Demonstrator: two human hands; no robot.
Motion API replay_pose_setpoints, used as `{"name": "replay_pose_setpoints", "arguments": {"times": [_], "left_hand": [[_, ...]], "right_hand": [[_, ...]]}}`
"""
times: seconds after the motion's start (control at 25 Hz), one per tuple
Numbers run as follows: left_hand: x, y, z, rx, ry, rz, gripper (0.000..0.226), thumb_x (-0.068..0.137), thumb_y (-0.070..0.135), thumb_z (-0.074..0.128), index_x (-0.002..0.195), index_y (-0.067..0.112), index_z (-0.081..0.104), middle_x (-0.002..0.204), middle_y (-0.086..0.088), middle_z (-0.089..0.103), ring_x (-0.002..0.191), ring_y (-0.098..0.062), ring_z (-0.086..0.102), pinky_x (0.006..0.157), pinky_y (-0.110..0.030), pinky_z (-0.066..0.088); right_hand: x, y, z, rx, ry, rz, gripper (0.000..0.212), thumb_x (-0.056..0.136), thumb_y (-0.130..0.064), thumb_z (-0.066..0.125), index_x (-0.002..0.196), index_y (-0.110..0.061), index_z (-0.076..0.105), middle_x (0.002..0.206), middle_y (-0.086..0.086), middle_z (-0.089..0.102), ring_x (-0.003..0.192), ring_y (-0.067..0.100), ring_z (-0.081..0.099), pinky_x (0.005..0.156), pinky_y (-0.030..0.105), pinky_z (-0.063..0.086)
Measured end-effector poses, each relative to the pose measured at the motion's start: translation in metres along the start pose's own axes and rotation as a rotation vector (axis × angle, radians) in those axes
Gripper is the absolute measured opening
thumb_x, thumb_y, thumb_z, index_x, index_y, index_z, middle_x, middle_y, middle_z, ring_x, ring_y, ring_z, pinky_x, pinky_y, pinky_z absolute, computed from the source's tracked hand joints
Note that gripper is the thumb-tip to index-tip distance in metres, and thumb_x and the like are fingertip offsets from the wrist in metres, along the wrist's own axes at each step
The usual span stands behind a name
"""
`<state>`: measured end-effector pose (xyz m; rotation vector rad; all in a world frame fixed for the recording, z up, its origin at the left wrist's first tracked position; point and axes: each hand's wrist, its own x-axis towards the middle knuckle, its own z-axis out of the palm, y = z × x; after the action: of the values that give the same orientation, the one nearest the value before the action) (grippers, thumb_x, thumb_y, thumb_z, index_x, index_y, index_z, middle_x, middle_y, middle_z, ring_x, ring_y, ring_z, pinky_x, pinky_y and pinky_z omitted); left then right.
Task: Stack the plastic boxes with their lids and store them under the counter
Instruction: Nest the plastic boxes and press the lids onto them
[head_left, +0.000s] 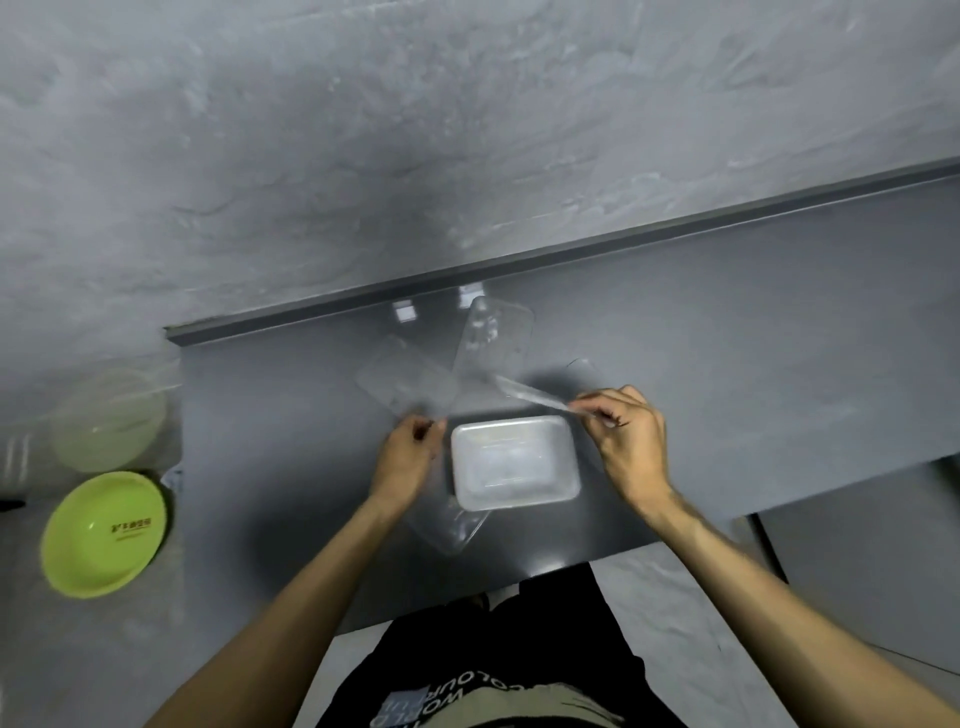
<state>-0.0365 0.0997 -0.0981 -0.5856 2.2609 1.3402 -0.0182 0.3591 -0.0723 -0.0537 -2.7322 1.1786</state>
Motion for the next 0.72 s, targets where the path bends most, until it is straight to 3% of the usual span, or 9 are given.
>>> {"name": "replay_pose_setpoints", "arguments": {"times": [0.12,0.28,0.36,0.44,0.52,0.6,0.72], "left_hand": [[-0.010,0.018,-0.011,-0.475,-0.235,-0.097,0.025,0.093,0.034,0.057,0.087,0.012,0.066,0.067,-0.003,0.068,0.051,-0.015,0.063,0.047,-0.022,0.051],[-0.020,0.026,-0.018,-0.512,-0.275,-0.100,0.003,0.086,0.009,0.067,0.088,0.010,0.066,0.071,-0.004,0.067,0.051,-0.009,0.063,0.049,-0.019,0.053],[-0.019,0.021,-0.017,-0.490,-0.233,-0.106,0.007,0.085,0.002,0.067,0.088,0.008,0.065,0.069,-0.003,0.064,0.048,-0.008,0.062,0.049,-0.019,0.053],[-0.019,0.017,-0.018,-0.454,-0.192,-0.106,0.011,0.086,0.000,0.065,0.093,0.008,0.066,0.070,-0.003,0.064,0.047,-0.008,0.060,0.050,-0.018,0.053],[-0.017,0.012,-0.016,-0.413,-0.152,-0.099,0.018,0.086,-0.002,0.063,0.102,0.006,0.065,0.074,-0.004,0.064,0.047,-0.007,0.060,0.049,-0.018,0.053],[-0.015,0.008,-0.014,-0.347,-0.133,-0.081,0.025,0.086,-0.004,0.062,0.110,0.003,0.064,0.079,-0.007,0.063,0.049,-0.010,0.057,0.049,-0.019,0.052],[-0.015,0.004,-0.003,-0.230,-0.152,-0.041,0.028,0.087,-0.006,0.061,0.114,-0.001,0.063,0.087,-0.011,0.064,0.057,-0.015,0.055,0.053,-0.023,0.052]], "right_hand": [[-0.005,-0.008,0.008,-0.015,-0.029,-0.199,0.024,0.076,0.008,0.071,0.084,-0.014,0.077,0.089,-0.005,0.075,0.081,0.016,0.061,0.071,0.025,0.051],[-0.015,-0.014,0.023,-0.072,-0.048,-0.369,0.019,0.078,0.006,0.069,0.078,-0.013,0.074,0.089,-0.003,0.074,0.078,0.023,0.061,0.066,0.033,0.052],[-0.020,-0.014,0.026,-0.128,-0.075,-0.414,0.020,0.074,0.005,0.072,0.079,-0.014,0.072,0.095,-0.002,0.072,0.084,0.022,0.061,0.070,0.035,0.051],[-0.026,-0.008,0.024,-0.185,-0.170,-0.419,0.020,0.071,-0.010,0.078,0.088,-0.018,0.072,0.108,-0.002,0.068,0.099,0.019,0.058,0.079,0.036,0.051],[-0.032,0.000,0.019,-0.204,-0.267,-0.269,0.042,0.068,-0.038,0.082,0.106,-0.023,0.070,0.123,-0.004,0.059,0.115,0.014,0.050,0.095,0.030,0.046],[-0.033,0.008,0.016,-0.061,-0.276,0.038,0.057,0.071,-0.046,0.078,0.121,-0.024,0.062,0.127,-0.008,0.053,0.118,0.007,0.046,0.099,0.020,0.038],[-0.028,0.018,0.017,0.195,-0.193,0.431,0.038,0.083,-0.030,0.072,0.117,-0.016,0.064,0.090,-0.006,0.064,0.081,0.005,0.061,0.077,0.015,0.046]]}}
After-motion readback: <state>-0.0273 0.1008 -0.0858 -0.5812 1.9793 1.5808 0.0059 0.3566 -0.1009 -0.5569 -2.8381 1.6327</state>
